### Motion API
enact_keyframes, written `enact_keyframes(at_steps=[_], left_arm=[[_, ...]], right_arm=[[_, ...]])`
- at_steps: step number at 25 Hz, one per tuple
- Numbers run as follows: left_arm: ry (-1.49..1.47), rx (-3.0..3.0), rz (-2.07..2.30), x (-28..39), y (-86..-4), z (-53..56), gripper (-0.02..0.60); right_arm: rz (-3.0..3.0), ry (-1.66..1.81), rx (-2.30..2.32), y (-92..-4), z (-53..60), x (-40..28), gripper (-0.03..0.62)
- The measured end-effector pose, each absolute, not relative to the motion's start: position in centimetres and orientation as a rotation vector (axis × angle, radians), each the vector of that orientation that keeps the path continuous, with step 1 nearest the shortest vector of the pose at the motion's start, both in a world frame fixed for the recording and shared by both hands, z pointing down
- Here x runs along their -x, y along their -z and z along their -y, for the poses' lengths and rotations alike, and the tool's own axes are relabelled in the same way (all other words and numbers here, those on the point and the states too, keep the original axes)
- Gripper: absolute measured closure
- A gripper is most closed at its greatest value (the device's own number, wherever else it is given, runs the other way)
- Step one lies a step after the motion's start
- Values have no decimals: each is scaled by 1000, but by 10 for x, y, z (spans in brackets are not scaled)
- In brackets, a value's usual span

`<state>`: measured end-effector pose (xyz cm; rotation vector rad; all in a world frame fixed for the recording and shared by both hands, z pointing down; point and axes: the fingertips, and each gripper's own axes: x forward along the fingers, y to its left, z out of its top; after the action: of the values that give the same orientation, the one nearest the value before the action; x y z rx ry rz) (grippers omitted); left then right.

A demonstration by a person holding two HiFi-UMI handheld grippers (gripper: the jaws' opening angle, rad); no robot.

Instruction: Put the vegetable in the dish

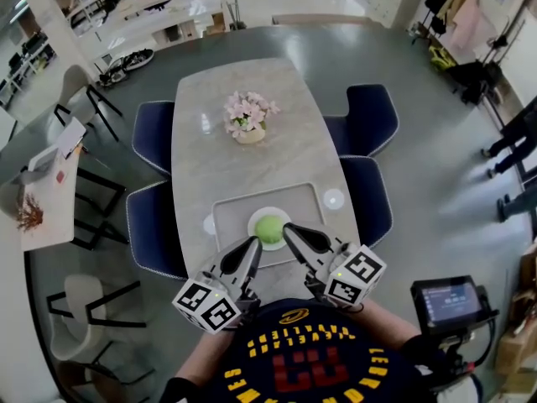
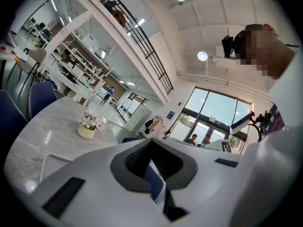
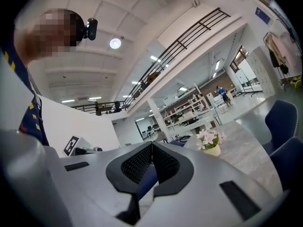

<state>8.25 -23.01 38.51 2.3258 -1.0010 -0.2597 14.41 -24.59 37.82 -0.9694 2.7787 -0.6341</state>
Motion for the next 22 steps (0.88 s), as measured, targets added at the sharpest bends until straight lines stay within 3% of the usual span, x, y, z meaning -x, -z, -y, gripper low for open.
enact_keyframes(at_steps=[22], left_arm=[[227,-2456,1015,-94,-364,216,581]], right_arm=[[-2811,489,1030,-370,226,-144,589]])
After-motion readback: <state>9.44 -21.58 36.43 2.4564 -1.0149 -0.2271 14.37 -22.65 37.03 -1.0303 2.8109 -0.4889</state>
